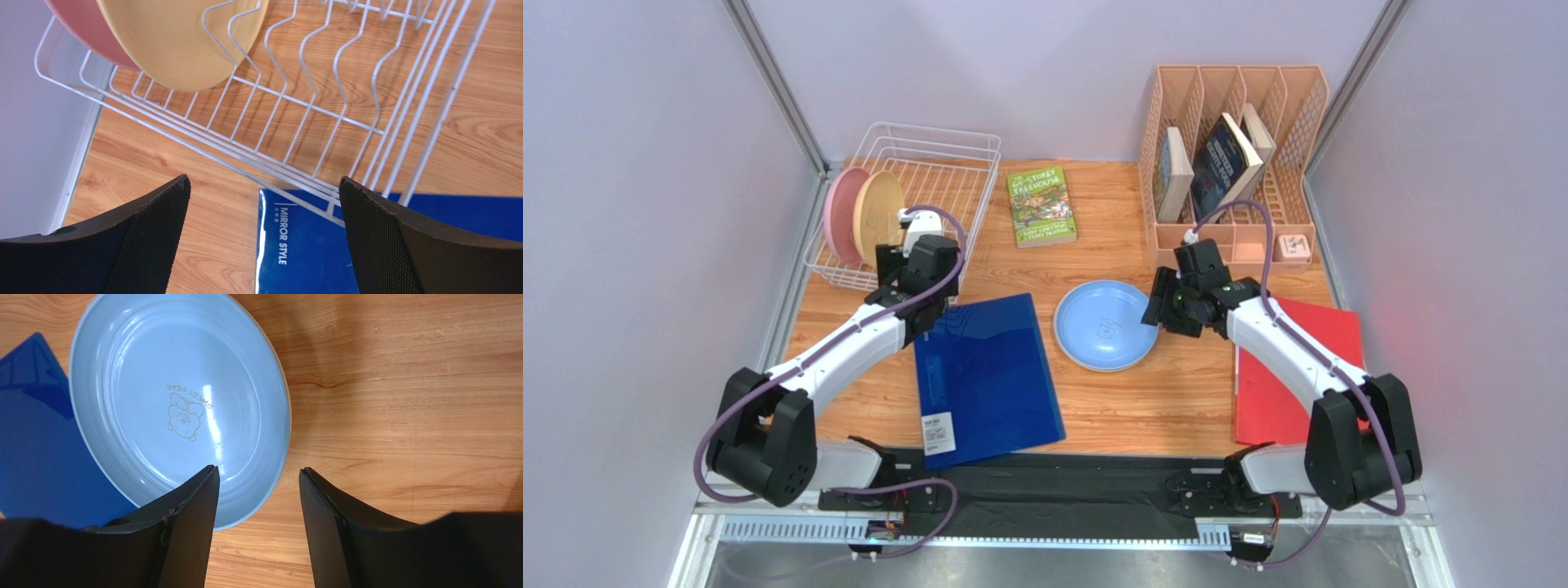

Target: Unload the plates from the dish rack

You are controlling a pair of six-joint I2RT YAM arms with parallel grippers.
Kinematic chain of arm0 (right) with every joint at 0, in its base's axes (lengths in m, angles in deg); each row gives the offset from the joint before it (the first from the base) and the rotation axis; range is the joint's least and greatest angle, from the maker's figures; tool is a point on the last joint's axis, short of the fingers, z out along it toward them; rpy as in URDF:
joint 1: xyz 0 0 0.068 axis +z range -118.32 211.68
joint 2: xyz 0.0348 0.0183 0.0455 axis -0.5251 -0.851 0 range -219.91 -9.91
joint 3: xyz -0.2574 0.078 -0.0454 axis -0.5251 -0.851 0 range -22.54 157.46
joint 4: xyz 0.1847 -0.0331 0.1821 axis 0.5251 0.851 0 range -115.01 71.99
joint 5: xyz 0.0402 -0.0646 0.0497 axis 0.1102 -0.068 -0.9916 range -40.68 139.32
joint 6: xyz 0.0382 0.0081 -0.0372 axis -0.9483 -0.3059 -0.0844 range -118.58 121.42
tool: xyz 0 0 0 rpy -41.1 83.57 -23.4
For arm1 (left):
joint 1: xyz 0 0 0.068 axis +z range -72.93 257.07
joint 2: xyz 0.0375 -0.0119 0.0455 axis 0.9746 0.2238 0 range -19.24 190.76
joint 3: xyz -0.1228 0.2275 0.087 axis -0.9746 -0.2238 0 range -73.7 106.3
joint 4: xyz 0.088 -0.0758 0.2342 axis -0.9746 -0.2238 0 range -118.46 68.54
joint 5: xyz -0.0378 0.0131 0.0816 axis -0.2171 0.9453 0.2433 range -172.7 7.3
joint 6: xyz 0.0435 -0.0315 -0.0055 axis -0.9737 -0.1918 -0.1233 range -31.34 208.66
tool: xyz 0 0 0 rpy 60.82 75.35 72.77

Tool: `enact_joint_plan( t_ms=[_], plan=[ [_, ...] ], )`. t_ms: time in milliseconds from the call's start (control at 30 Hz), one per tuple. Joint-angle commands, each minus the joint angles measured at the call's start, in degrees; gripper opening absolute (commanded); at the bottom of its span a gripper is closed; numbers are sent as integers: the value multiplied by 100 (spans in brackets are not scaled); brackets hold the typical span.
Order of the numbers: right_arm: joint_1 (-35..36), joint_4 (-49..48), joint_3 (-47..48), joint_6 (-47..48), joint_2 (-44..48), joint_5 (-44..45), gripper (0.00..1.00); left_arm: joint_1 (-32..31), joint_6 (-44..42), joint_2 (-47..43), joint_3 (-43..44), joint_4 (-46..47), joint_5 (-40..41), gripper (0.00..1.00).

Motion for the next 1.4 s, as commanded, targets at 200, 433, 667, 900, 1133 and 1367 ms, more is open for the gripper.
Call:
enact_joint_plan(
  t_ms=[200, 433, 667, 900, 1133, 1367],
  plan=[
    [16, -168, 208, 112, 371, 88, 56, 813, -862, 359, 924, 658, 535, 95],
    [7, -247, 287, 165, 73, -43, 56, 1394, -1135, 649, 1303, 957, 288, 95],
    [16, -361, 331, 182, -139, -175, 56, 1982, -1162, 1159, 1513, 1300, -282, 92],
    [7, -431, 437, 191, -420, -210, 56, 2185, -995, 1590, 1803, 1221, -784, 66],
    [24, -493, 437, 130, -561, -263, 55, 2194, -574, 1555, 1848, 1142, -1188, 23],
    [16, -475, 402, 130, -508, -237, 55, 2185, 32, 1511, 1900, 651, -1373, 5]
  ],
)
